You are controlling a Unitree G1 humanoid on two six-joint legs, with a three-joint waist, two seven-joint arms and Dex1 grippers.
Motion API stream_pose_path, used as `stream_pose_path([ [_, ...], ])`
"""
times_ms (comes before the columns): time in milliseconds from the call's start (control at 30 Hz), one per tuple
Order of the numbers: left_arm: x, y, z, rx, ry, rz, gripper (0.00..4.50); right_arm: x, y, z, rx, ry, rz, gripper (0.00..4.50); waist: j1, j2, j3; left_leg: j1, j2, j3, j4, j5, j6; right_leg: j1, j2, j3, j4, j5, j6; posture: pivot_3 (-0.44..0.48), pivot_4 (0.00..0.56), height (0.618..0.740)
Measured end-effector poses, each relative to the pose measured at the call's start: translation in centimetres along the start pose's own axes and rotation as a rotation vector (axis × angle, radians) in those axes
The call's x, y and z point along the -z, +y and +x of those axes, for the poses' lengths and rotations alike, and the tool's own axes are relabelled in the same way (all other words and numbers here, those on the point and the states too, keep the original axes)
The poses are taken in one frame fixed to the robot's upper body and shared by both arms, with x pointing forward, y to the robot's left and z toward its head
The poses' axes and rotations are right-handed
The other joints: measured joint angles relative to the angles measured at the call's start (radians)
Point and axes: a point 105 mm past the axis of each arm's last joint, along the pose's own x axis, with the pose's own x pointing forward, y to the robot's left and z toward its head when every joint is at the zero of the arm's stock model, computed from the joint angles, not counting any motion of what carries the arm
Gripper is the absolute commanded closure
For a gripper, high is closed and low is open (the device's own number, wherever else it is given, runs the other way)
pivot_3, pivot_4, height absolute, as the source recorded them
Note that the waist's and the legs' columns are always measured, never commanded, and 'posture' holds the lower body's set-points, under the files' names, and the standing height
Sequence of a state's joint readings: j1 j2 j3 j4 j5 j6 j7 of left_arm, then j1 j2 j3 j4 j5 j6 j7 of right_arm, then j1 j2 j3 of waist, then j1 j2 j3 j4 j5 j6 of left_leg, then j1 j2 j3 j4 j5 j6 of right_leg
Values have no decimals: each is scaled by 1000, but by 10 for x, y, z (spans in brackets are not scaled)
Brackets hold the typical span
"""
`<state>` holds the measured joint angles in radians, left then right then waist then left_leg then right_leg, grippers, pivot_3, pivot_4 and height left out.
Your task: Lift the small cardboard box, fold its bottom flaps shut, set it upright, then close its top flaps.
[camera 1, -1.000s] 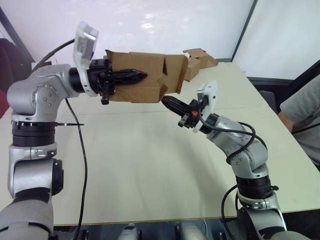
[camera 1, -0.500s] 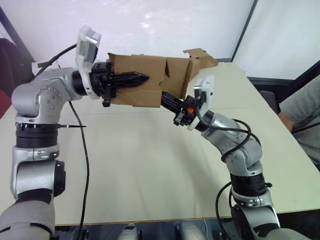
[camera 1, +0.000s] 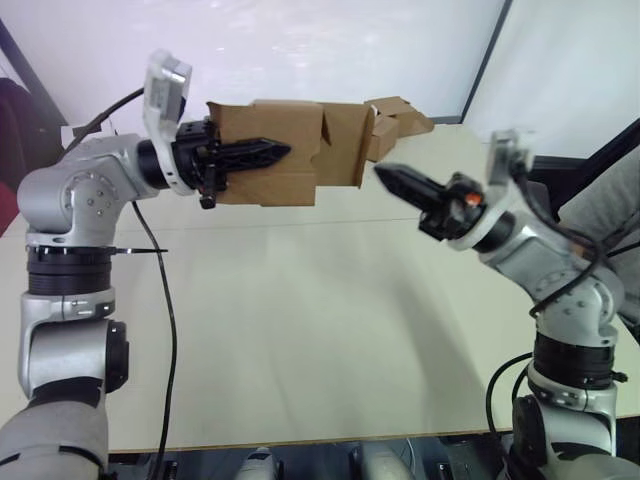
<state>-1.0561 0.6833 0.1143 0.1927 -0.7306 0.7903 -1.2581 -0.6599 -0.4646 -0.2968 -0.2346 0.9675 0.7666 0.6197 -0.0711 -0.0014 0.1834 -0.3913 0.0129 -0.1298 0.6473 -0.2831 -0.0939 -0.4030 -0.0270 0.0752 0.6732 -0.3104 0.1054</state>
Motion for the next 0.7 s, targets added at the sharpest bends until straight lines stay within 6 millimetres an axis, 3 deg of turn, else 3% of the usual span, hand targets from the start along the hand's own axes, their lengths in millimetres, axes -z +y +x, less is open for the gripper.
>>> stream_pose_path([
  [200, 0, -1, 4, 18, -13, -6, 4500, 25, -72, 4, 373, 61, -153, 4444, -3, 0, 0, 0, 0, 1, 0, 1, -2, -1, 0, 1, 0, 0, 0, 0, 150, 740],
  [300, 0, -1, 5, 23, -16, -7, 4500, 41, -83, 17, 423, 79, -190, 4444, -6, 0, 0, 0, 0, 1, -1, 3, -5, -2, 0, 1, 0, 0, 0, 0, 150, 740],
  [400, 1, -2, 9, 36, -21, -15, 4500, 53, -67, 39, 332, 51, -144, 4444, -9, 0, 0, 0, 0, 1, -1, 3, -6, -2, 0, 1, 0, 0, 0, 0, 150, 740],
  [500, 2, -2, 9, 34, -21, -16, 4500, 49, -39, 48, 187, 1, -91, 4444, -4, 0, 0, -1, 0, 1, 0, 3, -6, -1, 0, 1, 0, 0, 0, 0, 150, 740],
  [600, 2, -2, 9, 30, -20, -16, 4500, 43, -10, 48, 46, -42, -17, 4444, 0, 0, 0, -1, 0, 1, 0, 3, -6, -1, -1, 1, 0, 0, 0, 0, 150, 740],
  [700, 1, -1, 8, 25, -20, -17, 4500, 42, 5, 37, -19, -61, 85, 4444, 1, 0, 0, -1, 0, 1, 0, 3, -6, -1, 0, 1, 1, 0, 0, 0, 150, 740],
])
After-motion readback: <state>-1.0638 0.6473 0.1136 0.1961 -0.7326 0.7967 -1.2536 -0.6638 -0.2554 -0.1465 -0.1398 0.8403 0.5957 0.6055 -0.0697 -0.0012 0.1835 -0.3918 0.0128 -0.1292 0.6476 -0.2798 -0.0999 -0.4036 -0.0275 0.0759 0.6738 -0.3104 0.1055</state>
